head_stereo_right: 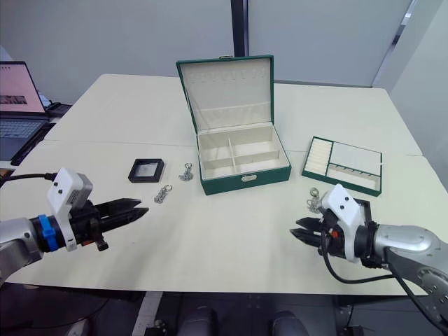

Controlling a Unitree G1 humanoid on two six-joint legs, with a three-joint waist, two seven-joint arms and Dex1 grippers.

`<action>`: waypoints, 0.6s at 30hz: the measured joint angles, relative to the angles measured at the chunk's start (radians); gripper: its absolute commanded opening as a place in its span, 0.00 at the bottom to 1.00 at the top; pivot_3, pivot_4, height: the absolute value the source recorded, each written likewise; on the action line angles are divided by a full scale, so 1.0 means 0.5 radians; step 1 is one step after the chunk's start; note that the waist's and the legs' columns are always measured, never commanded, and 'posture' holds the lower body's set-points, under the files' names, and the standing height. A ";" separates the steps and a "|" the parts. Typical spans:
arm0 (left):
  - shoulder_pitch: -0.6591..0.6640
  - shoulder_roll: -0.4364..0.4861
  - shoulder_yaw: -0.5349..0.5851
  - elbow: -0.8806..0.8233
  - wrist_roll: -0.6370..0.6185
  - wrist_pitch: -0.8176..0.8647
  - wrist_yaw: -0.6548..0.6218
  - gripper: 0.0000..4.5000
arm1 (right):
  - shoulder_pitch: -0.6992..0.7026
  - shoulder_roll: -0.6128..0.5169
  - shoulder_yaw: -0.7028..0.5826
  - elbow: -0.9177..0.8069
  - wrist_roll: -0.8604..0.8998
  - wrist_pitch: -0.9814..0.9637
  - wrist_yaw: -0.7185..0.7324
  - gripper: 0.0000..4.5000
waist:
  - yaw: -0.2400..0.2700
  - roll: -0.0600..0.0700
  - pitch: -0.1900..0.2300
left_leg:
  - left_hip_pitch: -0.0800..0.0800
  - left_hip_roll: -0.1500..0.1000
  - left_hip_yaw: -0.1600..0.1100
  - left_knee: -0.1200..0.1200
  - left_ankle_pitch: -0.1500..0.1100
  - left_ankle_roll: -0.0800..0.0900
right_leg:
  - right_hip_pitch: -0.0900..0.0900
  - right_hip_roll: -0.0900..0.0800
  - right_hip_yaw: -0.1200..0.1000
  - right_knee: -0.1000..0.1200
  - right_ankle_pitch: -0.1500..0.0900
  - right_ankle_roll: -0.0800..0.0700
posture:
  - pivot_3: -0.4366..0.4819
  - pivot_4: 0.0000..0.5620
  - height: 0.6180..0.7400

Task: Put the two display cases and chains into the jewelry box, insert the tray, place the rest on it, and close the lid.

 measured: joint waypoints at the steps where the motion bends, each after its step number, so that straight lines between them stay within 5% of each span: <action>1: -0.050 -0.002 -0.045 0.018 0.009 0.005 0.019 0.00 | -0.056 0.024 0.026 0.040 -0.038 -0.017 -0.008 0.04 | 0.000 0.000 0.000 | 0.000 0.000 0.000 0.000 0.000 0.000 | 0.000 0.000 0.000 0.000 0.000 0.000 | 0.48 0.27 1.00; 9: -0.441 -0.056 -0.408 0.238 0.195 -0.009 0.184 0.00 | -0.586 0.118 0.301 0.484 -0.403 -0.172 0.005 0.00 | -0.001 0.000 0.000 | 0.000 0.000 0.003 0.000 0.000 0.000 | -0.001 0.000 0.001 0.000 0.000 0.000 | 0.48 0.27 1.00; 18: -1.129 -0.220 -0.973 0.945 0.754 -0.181 0.317 0.00 | -1.371 0.390 0.684 1.568 -1.045 -0.413 0.029 0.00 | 0.003 0.001 0.001 | 0.000 0.001 0.008 0.003 0.004 -0.007 | -0.003 0.000 0.002 0.001 0.000 0.000 | 0.48 0.27 1.00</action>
